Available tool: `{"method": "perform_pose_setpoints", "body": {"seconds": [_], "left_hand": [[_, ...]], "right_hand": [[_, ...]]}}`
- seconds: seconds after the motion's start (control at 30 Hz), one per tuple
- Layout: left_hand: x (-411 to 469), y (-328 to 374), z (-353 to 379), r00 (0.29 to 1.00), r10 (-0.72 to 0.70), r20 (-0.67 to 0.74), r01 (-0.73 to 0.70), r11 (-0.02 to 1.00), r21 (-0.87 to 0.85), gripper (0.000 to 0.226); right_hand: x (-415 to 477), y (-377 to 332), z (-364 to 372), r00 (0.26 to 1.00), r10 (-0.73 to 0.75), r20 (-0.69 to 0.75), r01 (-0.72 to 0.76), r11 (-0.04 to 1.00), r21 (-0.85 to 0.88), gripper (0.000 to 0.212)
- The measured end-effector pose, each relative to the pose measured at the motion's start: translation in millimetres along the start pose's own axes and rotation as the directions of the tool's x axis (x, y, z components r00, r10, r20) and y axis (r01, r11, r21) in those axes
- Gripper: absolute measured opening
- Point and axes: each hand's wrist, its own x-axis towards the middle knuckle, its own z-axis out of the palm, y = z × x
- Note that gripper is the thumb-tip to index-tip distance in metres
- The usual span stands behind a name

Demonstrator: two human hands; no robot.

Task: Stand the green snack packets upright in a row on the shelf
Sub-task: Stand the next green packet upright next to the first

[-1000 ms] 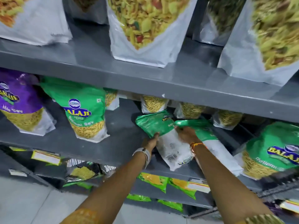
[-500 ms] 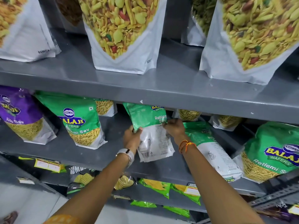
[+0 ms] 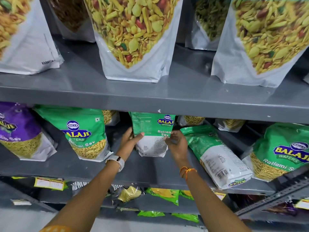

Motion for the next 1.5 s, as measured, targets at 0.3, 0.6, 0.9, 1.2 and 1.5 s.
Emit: {"method": "perform_pose_setpoints", "body": {"seconds": [0.3,0.6,0.9,1.2,1.5], "left_hand": [[4.3,10.8,7.9,0.981,-0.17,0.091,0.179,0.979,-0.095,0.062],[-24.9,8.8,12.5,0.992,-0.106,0.062,0.105,0.994,0.021,0.075],[-48.8,-22.9,26.6,0.986,-0.04,-0.161,0.059,0.991,0.117,0.069],[11.2,6.8,18.3,0.965,-0.165,-0.205,0.172,0.985,0.014,0.042],[-1.7,8.3,21.7,0.987,-0.059,-0.151,0.072,0.994,0.085,0.022]], "right_hand": [[-63.2,11.3,39.1,0.994,-0.019,-0.109,0.007,0.994,-0.109,0.056],[-61.0,11.1,31.5,0.977,0.055,0.207,-0.017,0.983,-0.182,0.11],[-33.0,17.6,10.2,0.939,-0.021,0.344,0.13,0.946,-0.296,0.11],[-14.4,24.5,-18.0,0.876,0.081,0.475,-0.025,0.992,-0.122,0.063],[-15.9,34.7,-15.3,0.976,0.008,0.22,0.026,0.988,-0.152,0.022]]}}
